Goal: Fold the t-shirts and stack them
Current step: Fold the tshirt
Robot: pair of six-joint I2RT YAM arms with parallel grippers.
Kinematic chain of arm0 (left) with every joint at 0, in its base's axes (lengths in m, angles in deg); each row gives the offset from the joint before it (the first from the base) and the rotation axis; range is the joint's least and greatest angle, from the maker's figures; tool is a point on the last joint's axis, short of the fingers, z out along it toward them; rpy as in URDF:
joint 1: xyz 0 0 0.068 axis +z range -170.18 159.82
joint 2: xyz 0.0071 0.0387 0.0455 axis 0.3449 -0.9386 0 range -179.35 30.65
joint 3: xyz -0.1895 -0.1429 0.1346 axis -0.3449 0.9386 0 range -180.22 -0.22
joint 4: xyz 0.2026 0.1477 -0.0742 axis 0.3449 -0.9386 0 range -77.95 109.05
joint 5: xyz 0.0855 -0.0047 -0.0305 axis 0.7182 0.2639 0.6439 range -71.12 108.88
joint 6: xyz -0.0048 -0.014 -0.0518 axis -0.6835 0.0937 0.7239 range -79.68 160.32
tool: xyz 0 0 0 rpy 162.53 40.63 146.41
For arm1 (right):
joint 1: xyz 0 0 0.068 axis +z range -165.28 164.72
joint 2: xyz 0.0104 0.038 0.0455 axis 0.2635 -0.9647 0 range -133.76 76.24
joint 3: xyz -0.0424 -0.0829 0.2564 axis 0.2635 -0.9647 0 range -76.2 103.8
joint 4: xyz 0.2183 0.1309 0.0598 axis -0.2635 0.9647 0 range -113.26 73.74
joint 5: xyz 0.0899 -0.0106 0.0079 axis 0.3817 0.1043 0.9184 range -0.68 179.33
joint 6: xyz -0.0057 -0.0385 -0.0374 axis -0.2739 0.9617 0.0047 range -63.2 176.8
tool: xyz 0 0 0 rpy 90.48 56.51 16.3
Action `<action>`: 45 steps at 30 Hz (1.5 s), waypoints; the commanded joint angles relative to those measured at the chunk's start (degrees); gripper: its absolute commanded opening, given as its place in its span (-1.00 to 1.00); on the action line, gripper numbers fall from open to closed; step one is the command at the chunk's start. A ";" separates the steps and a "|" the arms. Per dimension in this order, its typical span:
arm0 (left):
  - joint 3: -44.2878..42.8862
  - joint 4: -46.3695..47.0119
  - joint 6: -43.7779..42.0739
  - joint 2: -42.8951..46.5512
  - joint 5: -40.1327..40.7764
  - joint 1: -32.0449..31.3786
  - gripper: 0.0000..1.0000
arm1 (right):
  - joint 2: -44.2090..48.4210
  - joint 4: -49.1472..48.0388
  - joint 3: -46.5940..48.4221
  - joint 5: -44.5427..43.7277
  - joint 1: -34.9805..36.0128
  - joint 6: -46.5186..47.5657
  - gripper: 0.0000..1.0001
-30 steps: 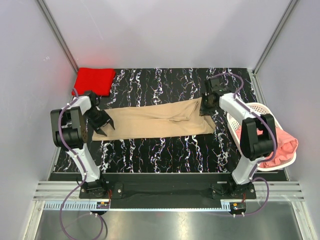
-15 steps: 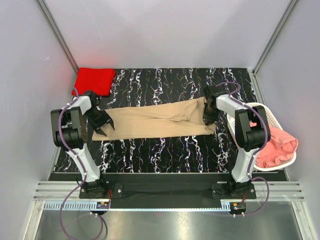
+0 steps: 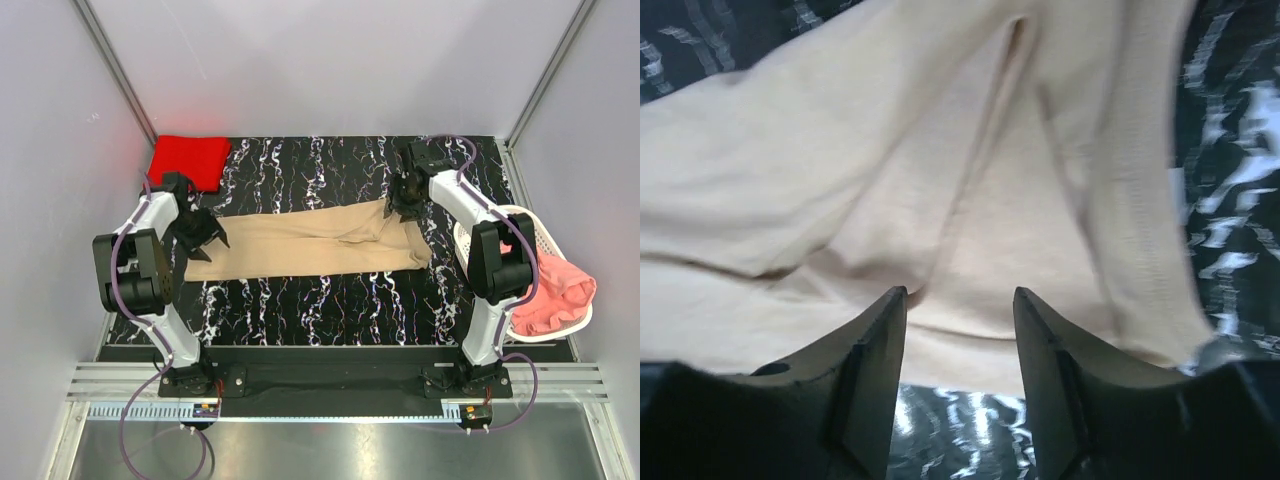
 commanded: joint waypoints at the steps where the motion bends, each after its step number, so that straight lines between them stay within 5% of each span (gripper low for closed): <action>1: -0.32 1.06 0.63 2.26 -2.58 -0.86 0.30 | -0.65 -3.19 0.48 13.58 0.45 -5.99 0.11; 18: 0.12 1.24 1.59 3.23 -3.72 -4.12 0.30 | -2.32 -10.75 -7.43 19.66 2.56 -11.01 0.13; 22: -0.67 0.62 1.59 3.23 -3.55 -4.38 0.30 | -7.06 -10.75 -2.18 21.85 2.64 -11.89 -0.03; 25: -0.76 0.18 1.50 3.76 -3.02 -4.29 0.30 | -10.67 -10.84 1.96 21.77 2.56 -12.76 -0.33; 27: -0.85 -0.17 1.42 4.02 -2.75 -4.38 0.30 | -13.56 -10.84 5.12 21.86 3.08 -12.51 -0.71; 29: -0.85 -0.35 1.42 4.29 -2.40 -4.38 0.31 | -16.46 -10.06 11.79 21.07 4.22 -11.37 -0.77; 30: -0.85 -0.43 1.42 4.37 -2.23 -4.29 0.31 | -17.52 -9.70 14.43 21.50 4.66 -11.27 -0.72; 32: -0.77 -0.26 1.50 4.64 -2.05 -4.47 0.31 | -19.89 -7.87 21.90 22.73 5.28 -11.10 -0.26; 37: -0.59 -0.17 1.77 4.02 -2.14 -4.56 0.31 | -22.02 -2.94 28.60 21.78 5.46 -7.52 0.18; 45: -1.20 -0.43 0.28 4.55 1.28 -5.17 0.31 | -10.77 7.52 19.66 4.83 5.37 1.03 0.31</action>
